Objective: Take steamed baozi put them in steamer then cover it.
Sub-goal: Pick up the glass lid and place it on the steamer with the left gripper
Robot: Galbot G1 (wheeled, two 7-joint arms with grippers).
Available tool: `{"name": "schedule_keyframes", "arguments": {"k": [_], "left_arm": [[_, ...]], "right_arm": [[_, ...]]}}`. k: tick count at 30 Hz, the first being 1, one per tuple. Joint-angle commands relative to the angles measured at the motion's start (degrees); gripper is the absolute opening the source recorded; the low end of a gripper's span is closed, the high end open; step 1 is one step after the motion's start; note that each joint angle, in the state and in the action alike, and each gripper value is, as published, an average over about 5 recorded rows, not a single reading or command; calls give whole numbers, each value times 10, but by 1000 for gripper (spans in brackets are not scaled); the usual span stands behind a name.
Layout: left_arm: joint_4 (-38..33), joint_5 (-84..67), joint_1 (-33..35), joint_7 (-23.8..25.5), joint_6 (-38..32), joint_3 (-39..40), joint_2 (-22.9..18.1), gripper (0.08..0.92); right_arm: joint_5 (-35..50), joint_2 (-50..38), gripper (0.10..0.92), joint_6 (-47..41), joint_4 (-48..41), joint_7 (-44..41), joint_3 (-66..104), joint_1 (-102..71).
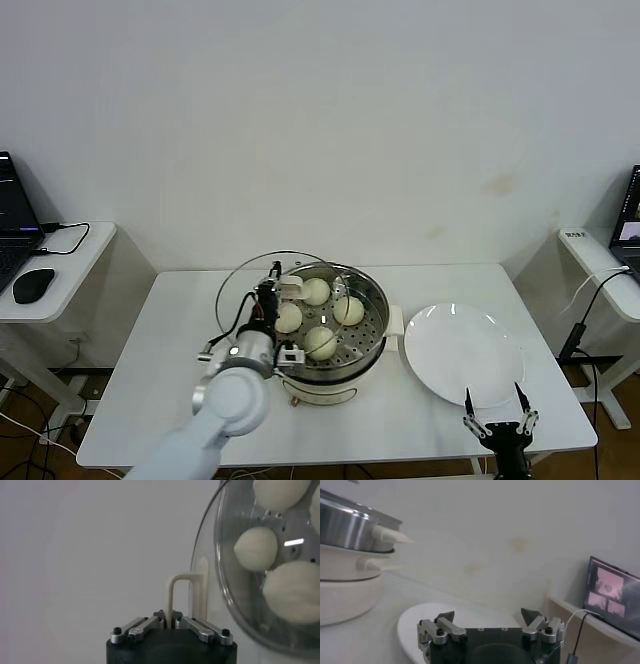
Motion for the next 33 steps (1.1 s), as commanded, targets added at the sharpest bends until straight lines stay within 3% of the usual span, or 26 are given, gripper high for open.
{"name": "schedule_keyframes", "arguments": {"k": [1,15,33], "left_arm": [[32,64,-23,33,12,30,-106,145],[60,77,-14,30,12,34,-146,145],[74,92,-2,23,10,28,-142,145]], "right_arm": [[-16,2,823,4,-4,3,-5,2],[-18,3,823,4,-10,2,-12,1],[-17,2,823,7,-15,3,-16,-1]]}}
